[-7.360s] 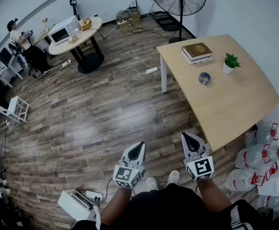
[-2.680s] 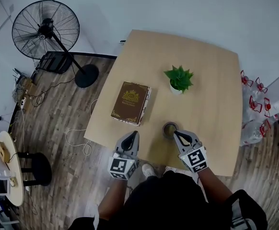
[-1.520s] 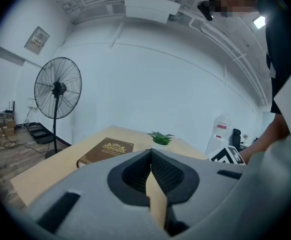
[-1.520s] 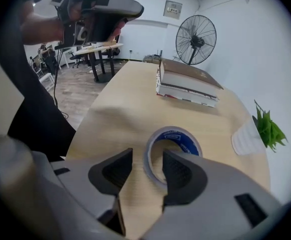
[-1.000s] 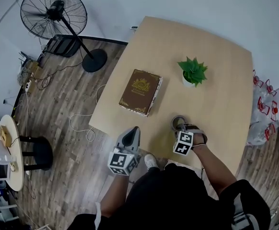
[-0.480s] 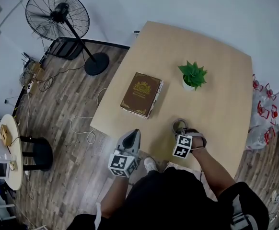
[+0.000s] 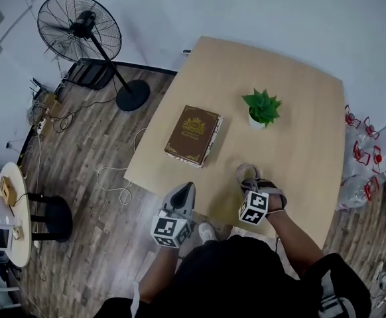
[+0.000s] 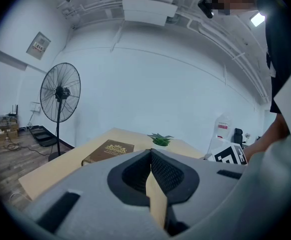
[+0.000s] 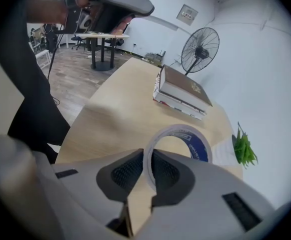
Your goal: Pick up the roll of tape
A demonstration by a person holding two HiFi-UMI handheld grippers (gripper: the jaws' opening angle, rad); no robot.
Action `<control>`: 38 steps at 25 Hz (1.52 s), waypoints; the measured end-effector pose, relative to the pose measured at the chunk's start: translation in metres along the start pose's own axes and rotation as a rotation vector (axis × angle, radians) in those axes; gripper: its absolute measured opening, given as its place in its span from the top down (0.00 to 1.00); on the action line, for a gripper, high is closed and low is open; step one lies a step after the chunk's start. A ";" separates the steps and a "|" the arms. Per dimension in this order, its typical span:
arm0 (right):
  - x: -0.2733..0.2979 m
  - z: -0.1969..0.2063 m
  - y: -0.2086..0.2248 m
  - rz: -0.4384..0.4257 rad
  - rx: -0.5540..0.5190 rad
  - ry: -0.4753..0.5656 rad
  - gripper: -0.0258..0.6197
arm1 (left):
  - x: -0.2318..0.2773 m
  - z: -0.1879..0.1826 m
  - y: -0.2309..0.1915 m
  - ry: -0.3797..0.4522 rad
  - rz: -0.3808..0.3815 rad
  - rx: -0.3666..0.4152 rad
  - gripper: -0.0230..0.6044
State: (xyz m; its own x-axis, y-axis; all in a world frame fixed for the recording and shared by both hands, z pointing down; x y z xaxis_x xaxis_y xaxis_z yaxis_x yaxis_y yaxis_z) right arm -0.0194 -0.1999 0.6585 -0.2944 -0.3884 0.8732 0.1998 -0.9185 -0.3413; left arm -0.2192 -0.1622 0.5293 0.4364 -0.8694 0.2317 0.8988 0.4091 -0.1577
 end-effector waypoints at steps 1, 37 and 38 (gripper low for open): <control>-0.005 -0.001 0.002 0.020 0.012 0.018 0.89 | 0.000 0.000 0.001 -0.002 0.001 0.002 0.96; -0.173 -0.016 0.064 0.452 0.753 0.781 0.89 | 0.022 -0.031 0.049 0.036 0.107 0.094 0.96; -0.174 -0.015 0.063 0.453 0.754 0.781 0.89 | 0.022 -0.032 0.051 0.042 0.107 0.094 0.96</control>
State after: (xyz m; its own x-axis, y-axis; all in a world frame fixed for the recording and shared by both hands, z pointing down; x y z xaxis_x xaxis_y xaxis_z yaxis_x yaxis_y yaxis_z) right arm 0.0305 -0.1918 0.4801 -0.4956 -0.8486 0.1852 0.8584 -0.5111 -0.0447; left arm -0.1651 -0.1698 0.4956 0.5296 -0.8294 0.1779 0.8480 0.5226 -0.0883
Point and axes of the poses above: the fingertips, and each gripper's own axes: x forward along the fingers, y to its right, z out of its underside, the point moved 5 cm from there along -x, backward along the fingers, and after that the axes turned 2 degrees about x, right-handed, at the moved point
